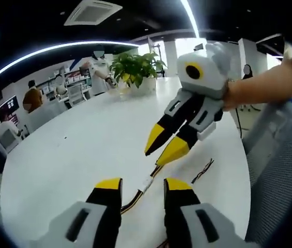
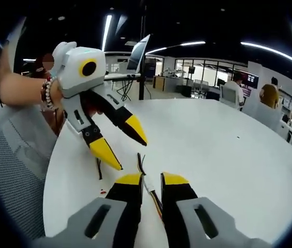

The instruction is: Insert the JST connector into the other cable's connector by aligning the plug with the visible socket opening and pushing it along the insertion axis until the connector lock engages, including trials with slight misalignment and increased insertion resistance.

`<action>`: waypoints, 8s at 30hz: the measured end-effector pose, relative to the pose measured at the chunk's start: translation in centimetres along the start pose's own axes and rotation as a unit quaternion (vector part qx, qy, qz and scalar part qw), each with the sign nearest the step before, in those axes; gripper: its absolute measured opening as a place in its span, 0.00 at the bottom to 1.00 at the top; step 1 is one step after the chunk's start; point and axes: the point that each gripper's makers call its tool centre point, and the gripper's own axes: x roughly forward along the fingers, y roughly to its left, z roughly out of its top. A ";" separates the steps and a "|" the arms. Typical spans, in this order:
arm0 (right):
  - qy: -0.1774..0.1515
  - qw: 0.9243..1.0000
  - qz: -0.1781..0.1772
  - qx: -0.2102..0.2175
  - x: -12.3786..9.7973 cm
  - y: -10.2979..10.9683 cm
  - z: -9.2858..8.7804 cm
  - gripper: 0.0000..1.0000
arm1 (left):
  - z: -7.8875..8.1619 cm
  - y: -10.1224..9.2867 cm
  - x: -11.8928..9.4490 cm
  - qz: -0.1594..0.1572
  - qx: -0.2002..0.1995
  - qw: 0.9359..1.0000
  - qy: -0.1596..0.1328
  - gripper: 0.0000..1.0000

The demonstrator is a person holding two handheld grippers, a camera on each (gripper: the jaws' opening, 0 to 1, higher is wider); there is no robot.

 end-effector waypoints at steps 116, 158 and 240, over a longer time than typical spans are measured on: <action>0.101 0.987 0.068 -0.106 -0.7 5.6 -4.1 0.04 | -3.5 -5.3 -0.3 -0.091 0.087 0.989 0.077 0.00; 0.155 0.974 0.069 -0.149 -0.2 6.0 -5.0 0.03 | -3.5 -5.9 0.1 -0.090 0.161 0.978 0.100 0.00; 0.232 0.963 0.063 -0.119 0.1 5.9 -6.2 0.04 | -5.0 -7.1 1.2 -0.108 0.223 0.960 0.131 0.00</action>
